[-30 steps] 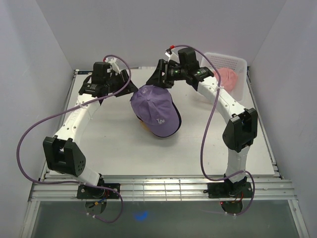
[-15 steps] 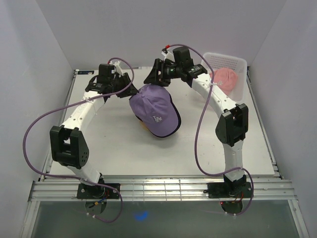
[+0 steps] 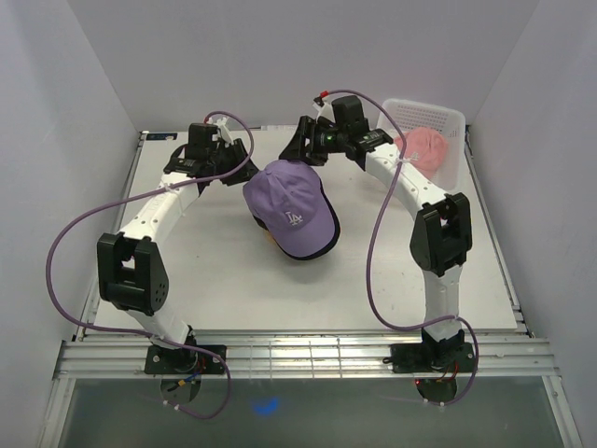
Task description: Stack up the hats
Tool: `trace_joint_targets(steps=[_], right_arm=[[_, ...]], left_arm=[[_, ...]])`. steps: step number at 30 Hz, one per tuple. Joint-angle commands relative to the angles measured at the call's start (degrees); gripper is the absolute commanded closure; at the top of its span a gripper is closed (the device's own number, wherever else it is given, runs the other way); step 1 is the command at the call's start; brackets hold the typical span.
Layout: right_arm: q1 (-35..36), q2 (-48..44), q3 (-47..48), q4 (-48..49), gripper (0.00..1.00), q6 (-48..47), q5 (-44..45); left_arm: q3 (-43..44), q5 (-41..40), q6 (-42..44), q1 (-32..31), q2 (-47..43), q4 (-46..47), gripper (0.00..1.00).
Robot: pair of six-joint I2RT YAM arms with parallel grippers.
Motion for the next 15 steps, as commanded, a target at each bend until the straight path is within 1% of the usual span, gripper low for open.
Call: trace_joint_targets(steps=[1, 7, 11, 13, 15], right_arm=[[-0.65, -0.44, -3.14, -5.67, 0.37, -1.73, 2.06], [-0.65, -2.63, -3.05, -3.39, 0.36, -2.61, 2.23], [-1.87, -6.06, 1.16, -4.26, 0.33, -3.67, 8.29], [-3.98, -8.08, 3.62, -4.53, 0.3, -2.09, 9.44], [-6.26, -10.98, 3.46, -4.27, 0.27, -0.86, 11.02]], left_arm=[[-2.13, -2.19, 0.82, 0.14, 0.45, -2.02, 0.54], [-2.57, -2.9, 0.81, 0.14, 0.01, -1.94, 0.54], [-0.82, -3.07, 1.25, 0.14, -0.43, -2.72, 0.53], [0.07, -3.16, 1.43, 0.14, -0.61, -3.25, 0.52], [0.5, -3.25, 1.52, 0.14, -0.61, -3.51, 0.52]])
